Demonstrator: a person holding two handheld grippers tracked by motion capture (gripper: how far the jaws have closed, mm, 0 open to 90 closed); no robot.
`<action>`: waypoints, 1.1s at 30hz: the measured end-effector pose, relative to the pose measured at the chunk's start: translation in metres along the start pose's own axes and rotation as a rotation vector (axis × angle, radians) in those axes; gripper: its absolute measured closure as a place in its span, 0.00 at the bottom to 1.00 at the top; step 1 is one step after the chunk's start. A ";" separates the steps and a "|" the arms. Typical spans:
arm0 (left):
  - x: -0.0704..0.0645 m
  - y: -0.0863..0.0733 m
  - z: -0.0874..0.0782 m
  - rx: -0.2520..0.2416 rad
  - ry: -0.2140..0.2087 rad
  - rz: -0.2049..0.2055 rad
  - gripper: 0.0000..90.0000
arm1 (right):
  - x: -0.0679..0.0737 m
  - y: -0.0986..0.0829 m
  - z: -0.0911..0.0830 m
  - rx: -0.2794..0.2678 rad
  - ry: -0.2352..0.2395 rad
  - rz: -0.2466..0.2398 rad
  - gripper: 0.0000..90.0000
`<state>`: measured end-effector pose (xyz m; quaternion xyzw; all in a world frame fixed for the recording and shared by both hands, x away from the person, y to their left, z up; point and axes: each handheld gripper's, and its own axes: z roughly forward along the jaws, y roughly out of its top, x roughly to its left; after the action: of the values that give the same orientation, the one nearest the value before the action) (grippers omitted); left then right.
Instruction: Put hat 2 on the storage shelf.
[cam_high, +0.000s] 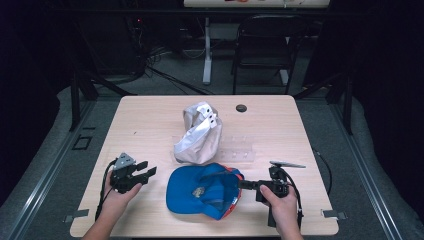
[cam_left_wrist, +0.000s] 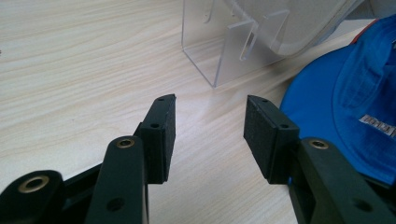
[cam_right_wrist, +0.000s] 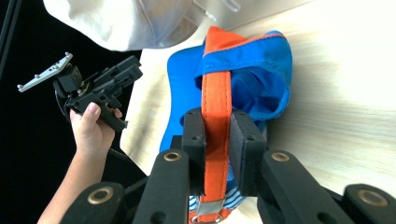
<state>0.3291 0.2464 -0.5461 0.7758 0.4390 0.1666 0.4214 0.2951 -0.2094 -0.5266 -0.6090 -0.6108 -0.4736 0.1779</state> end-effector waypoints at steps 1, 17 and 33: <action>0.000 0.000 0.001 -0.003 0.001 0.001 0.60 | 0.001 0.001 -0.004 0.000 0.004 -0.002 0.87; 0.005 -0.001 -0.002 -0.002 0.006 -0.013 0.60 | 0.047 0.040 -0.038 0.068 0.010 -0.034 0.87; 0.006 -0.004 -0.005 -0.014 0.021 -0.020 0.60 | 0.074 0.062 -0.070 0.042 0.061 -0.016 0.87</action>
<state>0.3273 0.2546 -0.5467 0.7669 0.4497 0.1735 0.4237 0.3117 -0.2338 -0.4112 -0.5854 -0.6198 -0.4806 0.2055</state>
